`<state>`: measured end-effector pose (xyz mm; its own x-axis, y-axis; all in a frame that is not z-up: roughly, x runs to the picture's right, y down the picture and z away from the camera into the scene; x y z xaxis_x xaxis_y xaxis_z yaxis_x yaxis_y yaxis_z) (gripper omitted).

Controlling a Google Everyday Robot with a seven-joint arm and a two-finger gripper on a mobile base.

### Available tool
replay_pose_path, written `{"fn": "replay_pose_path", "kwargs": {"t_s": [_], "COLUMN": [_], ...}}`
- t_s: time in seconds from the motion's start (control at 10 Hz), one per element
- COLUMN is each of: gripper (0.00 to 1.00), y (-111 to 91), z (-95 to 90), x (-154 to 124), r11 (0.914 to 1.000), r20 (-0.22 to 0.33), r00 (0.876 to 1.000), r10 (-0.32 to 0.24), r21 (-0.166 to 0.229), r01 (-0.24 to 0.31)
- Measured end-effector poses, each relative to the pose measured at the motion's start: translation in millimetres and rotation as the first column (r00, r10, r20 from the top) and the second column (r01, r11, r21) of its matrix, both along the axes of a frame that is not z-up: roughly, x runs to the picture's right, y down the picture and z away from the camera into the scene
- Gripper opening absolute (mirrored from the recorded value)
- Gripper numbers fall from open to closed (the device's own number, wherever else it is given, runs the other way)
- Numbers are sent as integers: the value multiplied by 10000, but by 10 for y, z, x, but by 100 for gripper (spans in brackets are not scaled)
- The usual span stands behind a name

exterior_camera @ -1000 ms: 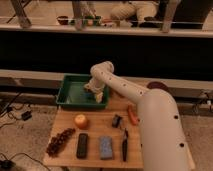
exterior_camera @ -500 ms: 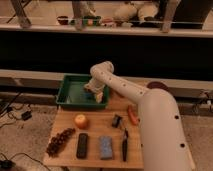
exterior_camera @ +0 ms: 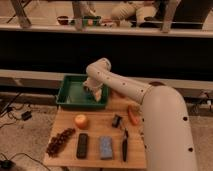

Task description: Stack cups into tray

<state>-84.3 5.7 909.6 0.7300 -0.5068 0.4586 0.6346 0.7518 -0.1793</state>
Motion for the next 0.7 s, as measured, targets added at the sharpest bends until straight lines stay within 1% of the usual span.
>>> {"fn": "replay_pose_path", "kwargs": {"t_s": [0.2,0.3,0.7], "gripper": [80,80,80], "y": [-108,-138,-129], "z": [-134,-168,-169], "x": [32,78,50], "r11": [9989,9982,9984], "r20": [247,324,365], "r00": [9993,9988,9988], "r10": [271,373,337], "r21": [363,448,433], "r01": [-280,-388,-352]}}
